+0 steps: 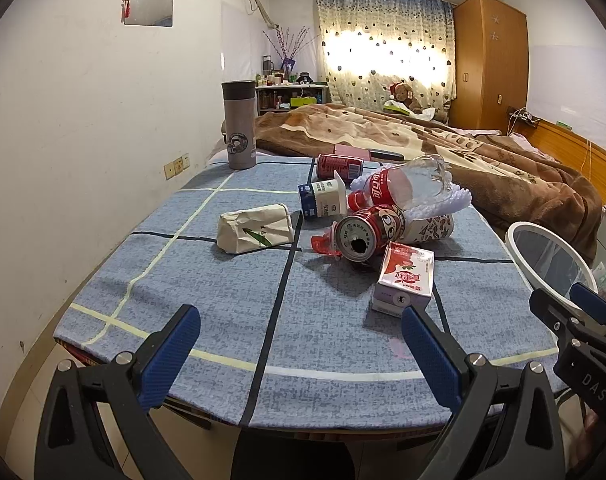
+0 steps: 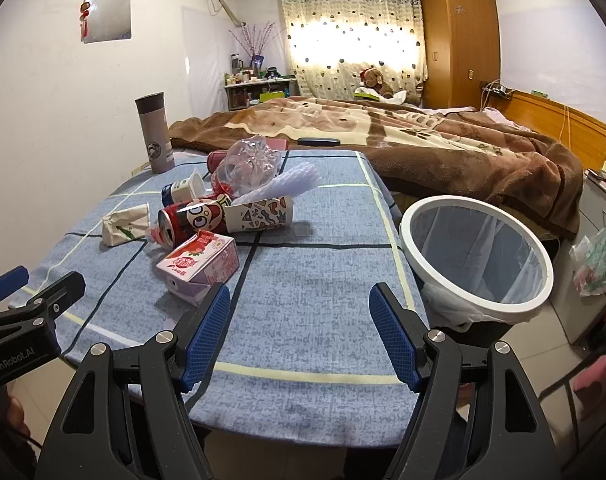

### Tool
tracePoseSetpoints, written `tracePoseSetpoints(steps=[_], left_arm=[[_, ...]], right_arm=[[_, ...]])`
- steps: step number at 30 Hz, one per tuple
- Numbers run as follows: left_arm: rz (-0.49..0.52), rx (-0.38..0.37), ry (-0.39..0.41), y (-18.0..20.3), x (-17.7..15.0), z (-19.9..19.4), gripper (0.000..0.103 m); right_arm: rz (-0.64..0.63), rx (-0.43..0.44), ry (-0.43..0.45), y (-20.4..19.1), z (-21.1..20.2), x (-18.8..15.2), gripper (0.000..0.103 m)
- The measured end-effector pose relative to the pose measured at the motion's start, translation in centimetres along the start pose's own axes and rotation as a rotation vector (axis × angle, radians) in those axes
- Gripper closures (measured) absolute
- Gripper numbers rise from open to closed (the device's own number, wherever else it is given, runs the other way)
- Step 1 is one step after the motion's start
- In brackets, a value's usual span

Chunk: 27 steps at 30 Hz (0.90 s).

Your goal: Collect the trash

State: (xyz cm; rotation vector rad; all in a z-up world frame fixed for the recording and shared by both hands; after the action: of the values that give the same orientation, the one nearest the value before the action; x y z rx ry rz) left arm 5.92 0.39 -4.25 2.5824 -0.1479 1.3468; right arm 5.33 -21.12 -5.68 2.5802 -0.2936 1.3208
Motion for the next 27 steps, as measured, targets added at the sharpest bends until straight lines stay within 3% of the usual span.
tracePoseSetpoints(steps=[27], left_arm=[[-0.001,0.004,-0.001,-0.41,0.27,0.32,0.001]], right_arm=[[0.000,0.000,0.004,-0.03,-0.17,-0.05,0.029]])
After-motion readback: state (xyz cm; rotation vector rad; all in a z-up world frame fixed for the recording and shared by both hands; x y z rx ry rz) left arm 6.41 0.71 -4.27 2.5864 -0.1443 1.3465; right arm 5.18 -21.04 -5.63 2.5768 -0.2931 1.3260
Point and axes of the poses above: each gripper's, at about its wrist camera, not at the fingertips, and z roughly the way its jaws point, y to its right, x to its top, the point moved 8 cm from there along z, roughly the way its jaws point, and after that the axes turned 15 degrees about -x, right-handed, at the moved point
